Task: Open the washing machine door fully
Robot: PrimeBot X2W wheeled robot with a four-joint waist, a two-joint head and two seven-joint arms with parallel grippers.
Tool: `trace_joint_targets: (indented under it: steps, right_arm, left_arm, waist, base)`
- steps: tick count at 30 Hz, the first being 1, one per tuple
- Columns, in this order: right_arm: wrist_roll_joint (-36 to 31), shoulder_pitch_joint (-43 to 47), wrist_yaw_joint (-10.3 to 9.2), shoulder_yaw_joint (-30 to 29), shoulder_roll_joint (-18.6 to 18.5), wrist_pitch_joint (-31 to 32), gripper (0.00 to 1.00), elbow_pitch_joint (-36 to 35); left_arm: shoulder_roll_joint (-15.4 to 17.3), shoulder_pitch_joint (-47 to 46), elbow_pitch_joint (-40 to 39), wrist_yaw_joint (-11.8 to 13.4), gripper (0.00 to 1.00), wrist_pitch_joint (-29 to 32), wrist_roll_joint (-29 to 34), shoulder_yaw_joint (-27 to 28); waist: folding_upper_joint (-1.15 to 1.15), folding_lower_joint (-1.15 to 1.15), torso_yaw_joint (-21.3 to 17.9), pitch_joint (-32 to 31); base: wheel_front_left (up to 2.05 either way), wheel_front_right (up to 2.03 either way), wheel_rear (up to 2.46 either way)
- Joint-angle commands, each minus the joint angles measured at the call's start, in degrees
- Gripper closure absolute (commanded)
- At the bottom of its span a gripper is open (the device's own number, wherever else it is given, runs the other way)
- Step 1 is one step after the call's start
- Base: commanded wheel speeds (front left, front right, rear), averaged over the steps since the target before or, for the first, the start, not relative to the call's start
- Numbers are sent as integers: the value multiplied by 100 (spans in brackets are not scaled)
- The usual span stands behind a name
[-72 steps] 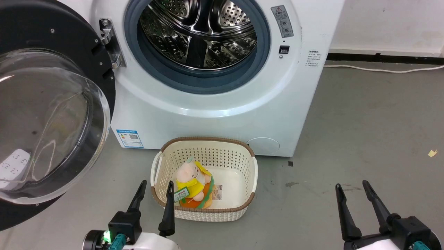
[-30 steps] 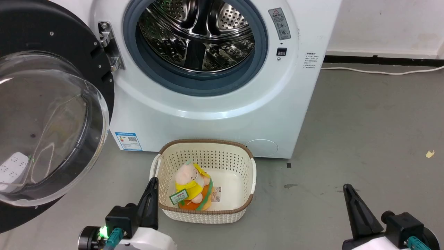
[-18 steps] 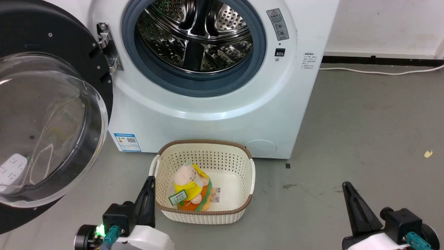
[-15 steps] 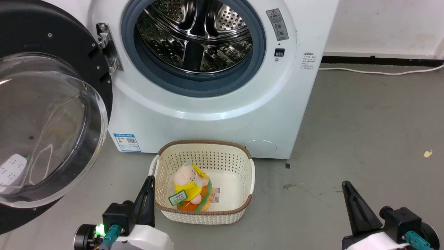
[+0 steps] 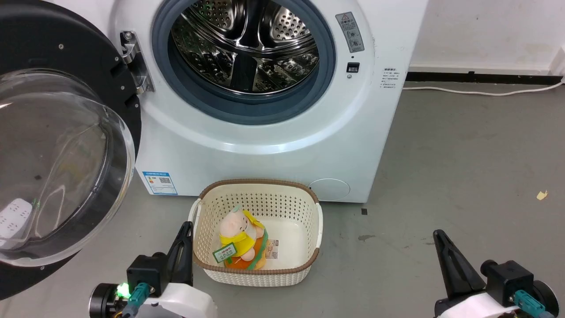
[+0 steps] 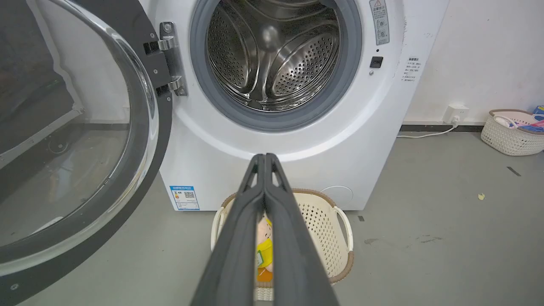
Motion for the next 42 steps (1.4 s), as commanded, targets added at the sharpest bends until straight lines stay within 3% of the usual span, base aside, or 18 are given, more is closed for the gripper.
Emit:
trace_joint_targets:
  steps: [1,42]
  right_arm:
    - [-50,-85,3,-10,14,32,100,-35]
    - [-247,-224,5,-30,23,515,100,-147]
  left_arm:
    - [-32,54,-48,-15,100,33,56,35]
    - [-91,89,-370,-127,100,513,392,374]
  waist:
    - [0,0,-4,-2]
    - [0,0,-109,-58]
  base:
    - [0,0,0]
    - [0,0,0]
